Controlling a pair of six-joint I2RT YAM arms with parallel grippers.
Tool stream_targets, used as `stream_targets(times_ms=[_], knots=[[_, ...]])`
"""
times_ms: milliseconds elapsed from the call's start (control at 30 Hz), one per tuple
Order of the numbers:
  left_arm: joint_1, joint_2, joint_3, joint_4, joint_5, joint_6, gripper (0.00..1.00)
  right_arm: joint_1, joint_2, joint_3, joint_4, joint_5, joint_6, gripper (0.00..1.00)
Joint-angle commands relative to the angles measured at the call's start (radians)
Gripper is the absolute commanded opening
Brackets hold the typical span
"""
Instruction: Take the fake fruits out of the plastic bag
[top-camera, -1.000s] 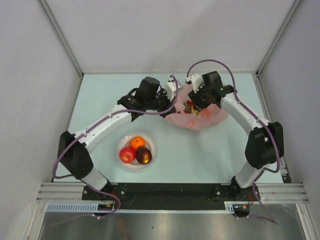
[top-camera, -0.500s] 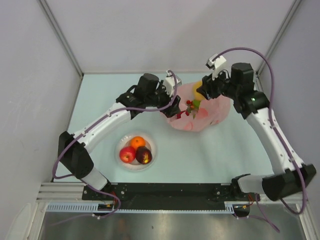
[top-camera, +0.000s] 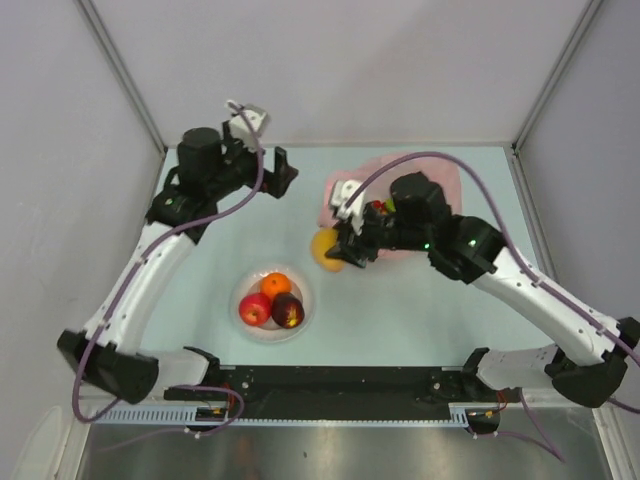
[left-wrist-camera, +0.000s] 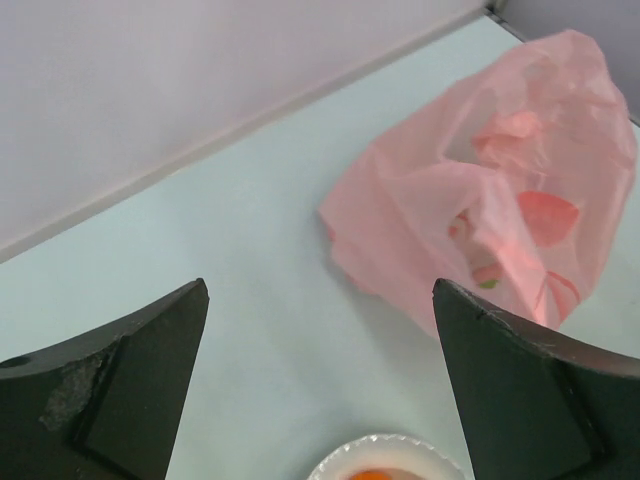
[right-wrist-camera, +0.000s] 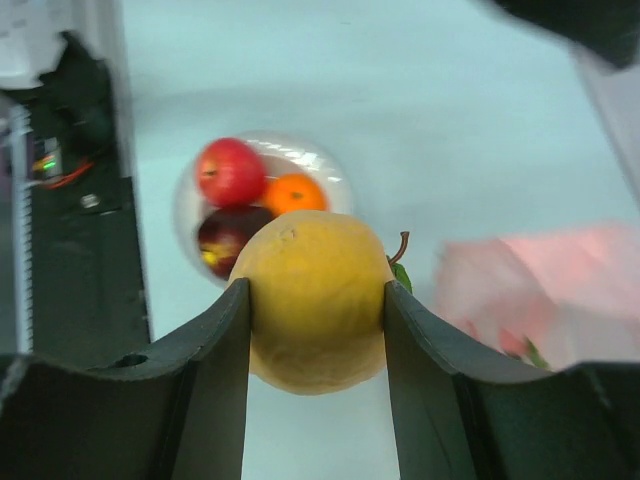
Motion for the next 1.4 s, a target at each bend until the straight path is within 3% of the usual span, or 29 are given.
stream_targets(times_ms=[0, 133, 300, 400, 633, 1367], knots=[[0.082, -0.188, -0.114, 0.032, -0.017, -0.003, 1.0, 0.143, 0.098, 0.002, 0.062, -0.019, -0.029, 0.14], [0.139, -0.299, -0.188, 0.03, 0.015, -0.001, 1.0, 0.175, 0.238, -0.014, 0.139, -0.058, -0.034, 0.13], [0.211, -0.392, -0.227, -0.005, 0.071, -0.023, 1.0, 0.125, 0.403, -0.011, 0.252, -0.004, 0.09, 0.12], [0.219, -0.44, -0.251, -0.011, 0.091, -0.015, 1.0, 0.072, 0.449, -0.009, 0.28, -0.001, 0.162, 0.13], [0.268, -0.489, -0.294, 0.01, 0.14, -0.05, 1.0, 0.049, 0.568, -0.018, 0.262, -0.054, 0.147, 0.15], [0.301, -0.478, -0.354, 0.078, 0.21, -0.131, 1.0, 0.08, 0.67, -0.032, 0.286, -0.087, 0.205, 0.28]])
